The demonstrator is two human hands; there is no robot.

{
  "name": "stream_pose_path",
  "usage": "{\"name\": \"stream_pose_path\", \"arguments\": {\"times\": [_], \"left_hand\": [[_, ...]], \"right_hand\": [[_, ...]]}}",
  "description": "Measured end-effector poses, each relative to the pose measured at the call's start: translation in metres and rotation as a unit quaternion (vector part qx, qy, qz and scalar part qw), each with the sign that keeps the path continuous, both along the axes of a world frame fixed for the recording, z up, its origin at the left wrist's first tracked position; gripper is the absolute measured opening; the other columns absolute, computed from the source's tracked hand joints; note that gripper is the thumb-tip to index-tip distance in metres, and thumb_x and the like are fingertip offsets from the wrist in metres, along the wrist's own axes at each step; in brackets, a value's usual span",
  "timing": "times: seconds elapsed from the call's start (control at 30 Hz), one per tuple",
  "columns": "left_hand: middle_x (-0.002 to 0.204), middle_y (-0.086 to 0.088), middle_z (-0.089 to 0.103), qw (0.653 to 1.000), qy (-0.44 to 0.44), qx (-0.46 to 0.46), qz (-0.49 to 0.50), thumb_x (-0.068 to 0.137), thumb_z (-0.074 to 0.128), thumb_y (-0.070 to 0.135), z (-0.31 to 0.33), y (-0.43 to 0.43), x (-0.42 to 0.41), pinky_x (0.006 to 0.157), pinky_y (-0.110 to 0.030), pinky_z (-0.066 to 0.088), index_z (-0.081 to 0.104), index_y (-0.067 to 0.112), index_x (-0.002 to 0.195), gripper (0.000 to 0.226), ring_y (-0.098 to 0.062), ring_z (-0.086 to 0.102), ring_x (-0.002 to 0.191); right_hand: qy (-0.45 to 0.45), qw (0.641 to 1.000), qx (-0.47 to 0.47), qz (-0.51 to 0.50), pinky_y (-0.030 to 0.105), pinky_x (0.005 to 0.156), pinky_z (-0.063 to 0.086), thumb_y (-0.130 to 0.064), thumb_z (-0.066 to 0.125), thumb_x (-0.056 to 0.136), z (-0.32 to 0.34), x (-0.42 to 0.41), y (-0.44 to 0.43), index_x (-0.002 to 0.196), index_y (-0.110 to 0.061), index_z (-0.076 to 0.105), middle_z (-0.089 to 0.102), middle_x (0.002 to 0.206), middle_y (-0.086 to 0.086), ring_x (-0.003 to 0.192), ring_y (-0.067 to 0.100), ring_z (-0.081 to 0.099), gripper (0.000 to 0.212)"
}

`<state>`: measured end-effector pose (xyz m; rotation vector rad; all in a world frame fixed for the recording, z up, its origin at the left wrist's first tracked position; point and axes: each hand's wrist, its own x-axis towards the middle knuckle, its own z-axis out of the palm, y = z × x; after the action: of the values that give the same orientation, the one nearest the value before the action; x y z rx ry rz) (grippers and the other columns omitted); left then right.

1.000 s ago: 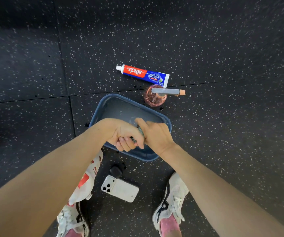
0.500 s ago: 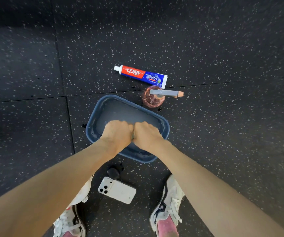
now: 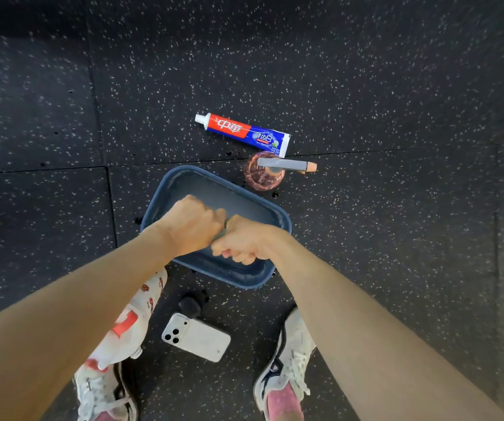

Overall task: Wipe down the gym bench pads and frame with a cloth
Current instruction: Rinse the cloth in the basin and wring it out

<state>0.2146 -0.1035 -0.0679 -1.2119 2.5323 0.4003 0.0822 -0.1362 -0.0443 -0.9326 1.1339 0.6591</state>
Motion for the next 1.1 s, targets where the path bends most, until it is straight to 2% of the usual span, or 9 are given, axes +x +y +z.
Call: {"name": "stream_pose_path", "arguments": {"times": [0.07,0.27,0.47,0.57,0.63,0.73,0.83,0.97,1.1], "left_hand": [[0.032,0.001,0.043,0.999,0.035,0.012,0.016,0.038,0.089,0.019,0.006,-0.001,0.002,0.039,-0.017,0.033,0.053,0.012,0.048,0.038,-0.016,0.041,0.024],[0.031,-0.001,0.039,0.996,0.081,0.019,0.038,0.033,0.088,0.011,0.015,0.004,0.0,0.038,-0.018,0.031,0.047,0.009,0.045,0.043,-0.016,0.038,0.023],[0.033,-0.001,0.038,0.993,0.101,-0.037,0.039,0.068,0.054,0.017,0.013,0.004,0.006,0.039,-0.019,0.031,0.045,0.009,0.047,0.024,-0.016,0.038,0.025],[0.035,0.001,0.044,0.998,0.039,-0.022,0.037,0.056,0.073,0.027,0.015,0.006,0.006,0.041,-0.018,0.033,0.054,0.012,0.049,0.025,-0.016,0.044,0.029],[0.036,0.003,0.047,0.996,-0.022,-0.006,0.091,0.034,0.088,0.027,0.02,0.007,0.008,0.041,-0.017,0.029,0.057,0.016,0.051,0.037,-0.015,0.046,0.03],[0.043,-0.004,0.052,0.979,-0.005,-0.013,0.203,0.035,0.086,0.007,0.034,0.01,0.016,0.042,-0.017,0.029,0.058,0.008,0.065,0.041,-0.02,0.05,0.034],[0.09,-0.008,0.069,0.952,-0.092,0.044,0.288,0.085,0.056,0.009,0.059,0.016,0.026,0.057,-0.029,0.041,0.052,0.009,0.109,0.024,-0.028,0.068,0.078],[0.105,-0.012,0.065,0.912,-0.089,0.131,0.378,0.091,0.046,0.012,0.078,0.011,0.017,0.066,-0.033,0.041,0.05,0.012,0.119,0.028,-0.033,0.064,0.094],[0.093,-0.012,0.064,0.885,0.01,0.185,0.427,0.086,0.054,0.011,0.096,0.012,0.005,0.062,-0.035,0.043,0.046,0.011,0.115,0.03,-0.034,0.062,0.083]], "right_hand": [[-0.006,0.999,0.03,-0.012,0.017,0.042,0.014,0.0,0.055,0.083,0.0,-0.001,0.002,0.06,-0.011,0.041,0.032,0.048,0.001,0.036,0.011,0.017,0.029],[-0.023,0.996,0.085,0.006,0.018,0.042,0.011,-0.002,0.056,0.087,0.006,-0.004,-0.002,0.054,-0.014,0.037,0.027,0.039,-0.004,0.034,0.009,0.016,0.039],[-0.023,0.982,0.186,0.028,0.019,0.04,0.009,-0.011,0.051,0.094,0.014,-0.003,-0.01,0.058,-0.017,0.034,0.026,0.038,-0.007,0.031,0.006,0.016,0.041],[0.012,0.992,0.033,0.123,0.018,0.038,0.022,-0.017,0.059,0.091,0.024,0.008,-0.012,0.062,-0.014,0.044,0.036,0.044,-0.005,0.037,0.011,0.03,0.033],[0.029,0.97,-0.156,0.186,0.025,0.057,0.042,-0.026,0.068,0.085,0.033,0.014,-0.006,0.08,-0.013,0.054,0.055,0.07,0.0,0.068,0.019,0.056,0.02],[0.021,0.987,-0.144,-0.064,0.033,0.089,0.046,-0.013,0.073,0.082,0.034,0.002,0.011,0.138,-0.02,0.036,0.05,0.119,0.003,0.107,0.022,0.052,0.067],[0.106,0.929,-0.077,-0.346,0.031,0.092,0.042,0.003,0.06,0.087,0.038,-0.025,0.029,0.146,-0.023,0.027,0.044,0.131,0.003,0.109,0.022,0.052,0.073],[0.126,0.937,-0.106,-0.309,0.029,0.082,0.045,-0.008,0.055,0.093,0.048,-0.035,0.047,0.135,-0.015,0.049,0.06,0.106,0.007,0.093,0.02,0.057,0.043],[0.088,0.914,-0.035,-0.395,0.038,0.099,0.041,-0.045,0.04,0.101,0.077,-0.025,0.044,0.12,-0.016,0.056,0.062,0.114,0.01,0.102,0.025,0.061,0.038]]}}
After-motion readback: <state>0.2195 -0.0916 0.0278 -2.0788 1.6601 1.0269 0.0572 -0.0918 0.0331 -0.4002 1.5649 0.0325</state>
